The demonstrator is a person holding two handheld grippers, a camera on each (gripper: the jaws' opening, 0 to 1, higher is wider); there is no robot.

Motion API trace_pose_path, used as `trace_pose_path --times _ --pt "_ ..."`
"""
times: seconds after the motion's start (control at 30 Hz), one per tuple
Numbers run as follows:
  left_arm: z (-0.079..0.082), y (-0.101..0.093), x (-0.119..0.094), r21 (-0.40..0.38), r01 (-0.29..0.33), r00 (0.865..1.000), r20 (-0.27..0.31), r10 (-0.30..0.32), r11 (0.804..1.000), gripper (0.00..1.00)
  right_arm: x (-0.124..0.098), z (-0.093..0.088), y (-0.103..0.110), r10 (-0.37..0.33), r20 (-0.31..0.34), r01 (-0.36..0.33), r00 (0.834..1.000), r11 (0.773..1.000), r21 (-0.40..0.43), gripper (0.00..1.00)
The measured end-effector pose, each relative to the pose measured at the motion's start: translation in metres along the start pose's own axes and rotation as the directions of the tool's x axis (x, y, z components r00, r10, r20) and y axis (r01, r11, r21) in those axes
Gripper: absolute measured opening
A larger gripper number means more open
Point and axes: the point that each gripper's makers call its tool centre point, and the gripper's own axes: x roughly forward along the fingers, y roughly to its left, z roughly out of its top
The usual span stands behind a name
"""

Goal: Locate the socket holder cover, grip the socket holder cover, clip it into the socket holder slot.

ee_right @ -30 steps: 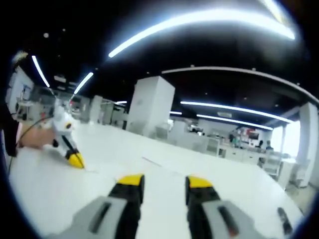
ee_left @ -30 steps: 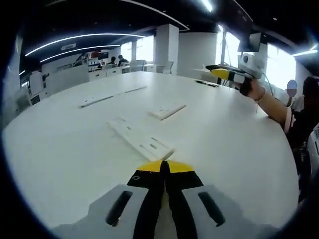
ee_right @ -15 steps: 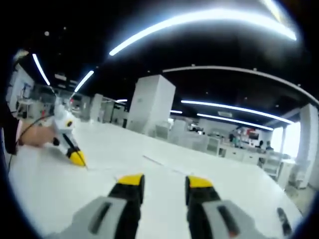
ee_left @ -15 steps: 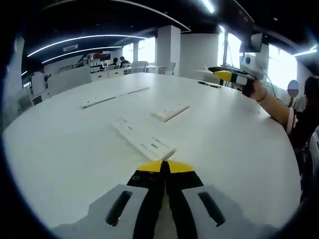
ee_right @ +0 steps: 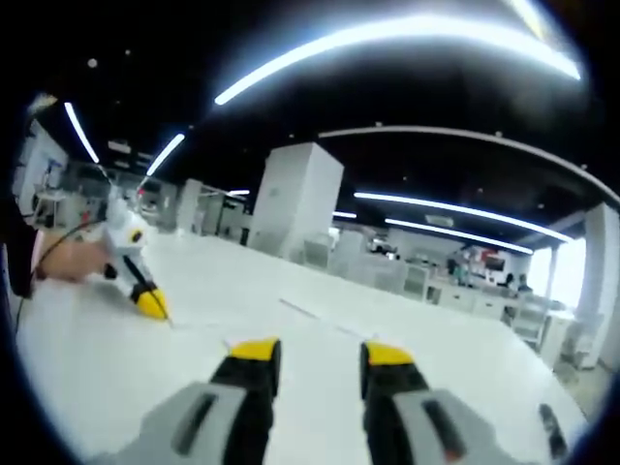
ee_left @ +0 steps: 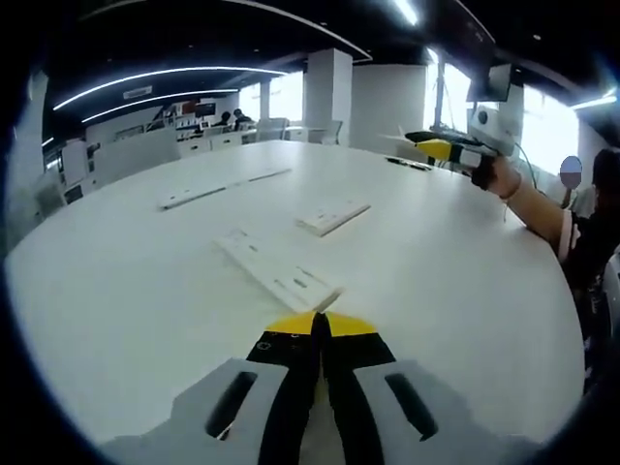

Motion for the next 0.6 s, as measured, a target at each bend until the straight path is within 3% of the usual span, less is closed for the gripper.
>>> trace_pose_path --times 0.4,0.6 --pt "0.0 -0.001 0.002 0.068 -0.015 0.993 -0.12 0.023 0.998 0.03 0.001 -0.009 -0.01 -0.026 -0.027 0.026 0.999 0.999 -0.03 0.35" --pt "-0.001 -0.001 0.004 0.108 -0.011 0.958 -0.282 0.041 0.994 0.03 0.001 -0.016 -0.021 -0.052 -0.046 0.051 0.998 0.999 -0.016 0.35"
